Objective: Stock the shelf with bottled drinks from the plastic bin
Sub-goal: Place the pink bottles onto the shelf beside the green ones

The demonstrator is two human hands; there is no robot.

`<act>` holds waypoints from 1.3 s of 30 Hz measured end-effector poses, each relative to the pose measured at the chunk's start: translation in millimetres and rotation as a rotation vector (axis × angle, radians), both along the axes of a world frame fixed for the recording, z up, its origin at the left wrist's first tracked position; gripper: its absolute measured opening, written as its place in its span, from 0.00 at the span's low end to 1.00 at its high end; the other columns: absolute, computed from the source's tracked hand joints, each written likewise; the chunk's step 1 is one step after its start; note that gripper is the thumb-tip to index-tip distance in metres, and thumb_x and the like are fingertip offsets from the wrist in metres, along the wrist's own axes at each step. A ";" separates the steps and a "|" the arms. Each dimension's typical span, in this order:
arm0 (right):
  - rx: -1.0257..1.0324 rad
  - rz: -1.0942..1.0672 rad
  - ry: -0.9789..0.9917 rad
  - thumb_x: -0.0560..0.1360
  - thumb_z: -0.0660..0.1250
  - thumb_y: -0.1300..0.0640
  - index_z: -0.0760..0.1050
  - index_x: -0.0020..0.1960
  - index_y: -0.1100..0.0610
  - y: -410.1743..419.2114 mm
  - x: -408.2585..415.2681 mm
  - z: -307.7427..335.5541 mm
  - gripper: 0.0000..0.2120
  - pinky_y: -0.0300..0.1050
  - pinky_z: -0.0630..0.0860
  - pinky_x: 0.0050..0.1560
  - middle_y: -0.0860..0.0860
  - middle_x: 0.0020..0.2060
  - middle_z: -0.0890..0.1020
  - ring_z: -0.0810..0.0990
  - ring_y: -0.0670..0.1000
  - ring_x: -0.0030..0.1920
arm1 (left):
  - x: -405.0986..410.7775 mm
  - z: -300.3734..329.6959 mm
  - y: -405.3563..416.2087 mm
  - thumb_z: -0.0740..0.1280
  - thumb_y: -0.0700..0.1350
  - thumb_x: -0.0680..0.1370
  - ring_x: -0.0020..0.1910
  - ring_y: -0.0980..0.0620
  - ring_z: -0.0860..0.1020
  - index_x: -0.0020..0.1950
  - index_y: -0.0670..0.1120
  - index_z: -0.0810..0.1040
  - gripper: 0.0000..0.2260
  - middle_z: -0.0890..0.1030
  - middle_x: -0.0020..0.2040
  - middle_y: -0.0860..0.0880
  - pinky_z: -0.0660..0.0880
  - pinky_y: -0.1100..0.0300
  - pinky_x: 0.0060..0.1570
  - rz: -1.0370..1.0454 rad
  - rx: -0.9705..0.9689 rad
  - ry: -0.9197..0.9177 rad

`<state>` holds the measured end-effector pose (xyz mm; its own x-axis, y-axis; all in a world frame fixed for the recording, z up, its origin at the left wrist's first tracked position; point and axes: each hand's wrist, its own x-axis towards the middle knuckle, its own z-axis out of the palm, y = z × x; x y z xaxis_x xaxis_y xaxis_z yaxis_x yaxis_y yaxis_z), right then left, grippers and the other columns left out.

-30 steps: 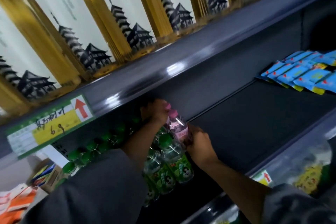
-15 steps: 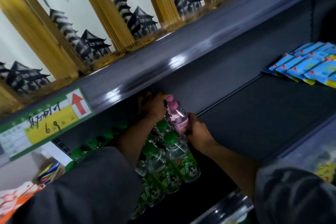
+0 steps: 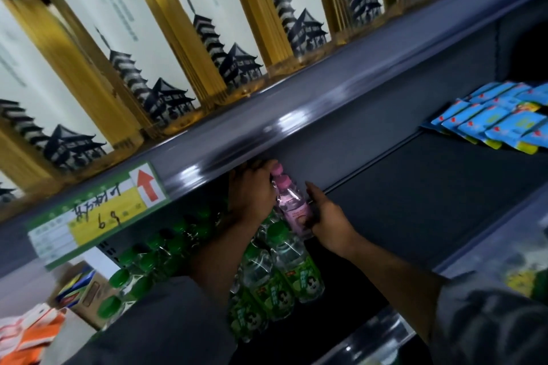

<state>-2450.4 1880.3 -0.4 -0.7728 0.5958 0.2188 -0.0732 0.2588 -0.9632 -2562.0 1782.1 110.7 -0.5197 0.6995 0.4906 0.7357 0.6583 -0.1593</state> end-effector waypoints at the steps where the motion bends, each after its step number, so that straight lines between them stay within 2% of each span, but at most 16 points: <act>1: -0.039 -0.012 0.003 0.71 0.62 0.78 0.65 0.76 0.49 -0.6 6.3 3.5 0.40 0.47 0.78 0.57 0.51 0.56 0.81 0.82 0.55 0.57 | 5.5 -1.4 -2.4 0.65 0.43 0.75 0.63 0.44 0.75 0.68 0.56 0.76 0.21 0.79 0.65 0.52 0.67 0.51 0.61 -0.036 0.021 0.000; 3: -0.003 -0.066 -0.012 0.74 0.64 0.75 0.62 0.79 0.52 2.2 20.8 10.3 0.38 0.41 0.77 0.57 0.59 0.60 0.80 0.82 0.56 0.58 | 18.8 -2.4 -3.7 0.63 0.45 0.76 0.63 0.45 0.74 0.67 0.56 0.76 0.20 0.79 0.65 0.54 0.67 0.51 0.61 -0.078 0.055 -0.016; 6: 0.122 -0.147 -0.024 0.76 0.67 0.69 0.66 0.78 0.53 2.1 42.1 17.8 0.33 0.35 0.74 0.52 0.62 0.58 0.82 0.81 0.57 0.58 | 37.5 -3.5 -5.5 0.60 0.45 0.78 0.63 0.46 0.74 0.69 0.55 0.76 0.20 0.79 0.65 0.53 0.67 0.51 0.61 -0.093 0.088 -0.039; 10: 0.272 -0.206 -0.027 0.78 0.69 0.61 0.70 0.75 0.56 -9.2 72.7 33.7 0.26 0.43 0.75 0.58 0.59 0.62 0.81 0.79 0.57 0.62 | 66.3 3.4 -16.0 0.57 0.47 0.77 0.59 0.45 0.76 0.64 0.52 0.80 0.20 0.82 0.61 0.50 0.70 0.50 0.58 -0.155 0.208 -0.067; 13: 0.369 -0.279 -0.009 0.79 0.67 0.60 0.74 0.70 0.62 -23.1 94.3 42.6 0.20 0.47 0.73 0.64 0.60 0.64 0.80 0.78 0.59 0.64 | 88.3 7.8 -29.8 0.59 0.48 0.77 0.54 0.45 0.77 0.61 0.51 0.82 0.17 0.84 0.56 0.50 0.73 0.49 0.55 -0.217 0.313 -0.028; 16: 0.496 -0.362 -0.031 0.78 0.66 0.61 0.78 0.61 0.63 -43.9 116.1 45.5 0.13 0.53 0.76 0.58 0.61 0.55 0.81 0.79 0.63 0.57 | 110.0 4.7 -50.5 0.63 0.47 0.77 0.53 0.44 0.77 0.60 0.51 0.82 0.14 0.83 0.57 0.50 0.75 0.50 0.55 -0.256 0.359 0.008; 18: 0.573 -0.391 -0.071 0.77 0.66 0.60 0.78 0.58 0.62 -62.0 131.3 45.1 0.11 0.55 0.77 0.55 0.59 0.52 0.79 0.77 0.62 0.55 | 124.5 -0.1 -70.7 0.63 0.48 0.76 0.54 0.43 0.76 0.58 0.50 0.82 0.14 0.82 0.55 0.48 0.76 0.50 0.55 -0.270 0.361 0.006; 21: 0.619 -0.352 -0.108 0.77 0.65 0.58 0.77 0.59 0.59 -95.5 154.7 44.7 0.12 0.54 0.76 0.56 0.56 0.54 0.76 0.74 0.59 0.56 | 146.2 -10.7 -105.5 0.64 0.49 0.73 0.52 0.43 0.77 0.55 0.50 0.83 0.13 0.82 0.52 0.49 0.77 0.52 0.51 -0.237 0.346 -0.034; 28: 0.605 -0.219 -0.163 0.78 0.65 0.55 0.76 0.60 0.56 -178.4 189.4 58.5 0.12 0.49 0.74 0.54 0.52 0.55 0.75 0.74 0.55 0.57 | 190.5 -25.7 -205.3 0.62 0.53 0.73 0.52 0.50 0.78 0.56 0.54 0.82 0.15 0.82 0.51 0.54 0.76 0.54 0.51 -0.126 0.318 -0.121; 30: 0.628 -0.175 -0.158 0.79 0.64 0.54 0.75 0.63 0.55 -201.5 194.6 66.2 0.14 0.48 0.75 0.54 0.51 0.57 0.75 0.73 0.53 0.59 | 196.6 -23.9 -233.7 0.62 0.54 0.74 0.53 0.49 0.78 0.57 0.54 0.81 0.16 0.82 0.52 0.54 0.78 0.52 0.51 -0.096 0.315 -0.154; 36: 0.670 -0.039 -0.091 0.78 0.65 0.56 0.77 0.60 0.57 -278.3 192.0 69.5 0.12 0.47 0.73 0.51 0.54 0.57 0.77 0.75 0.54 0.58 | 213.4 -27.6 -321.0 0.62 0.55 0.73 0.56 0.47 0.79 0.61 0.53 0.81 0.18 0.82 0.57 0.51 0.77 0.51 0.55 0.025 0.348 -0.229; 39: 0.671 0.017 -0.084 0.78 0.66 0.54 0.78 0.61 0.56 -319.4 185.5 59.4 0.13 0.48 0.75 0.55 0.54 0.57 0.79 0.76 0.55 0.60 | 217.3 -42.8 -365.8 0.66 0.54 0.73 0.49 0.44 0.80 0.57 0.50 0.83 0.16 0.83 0.50 0.49 0.78 0.50 0.47 0.075 0.380 -0.254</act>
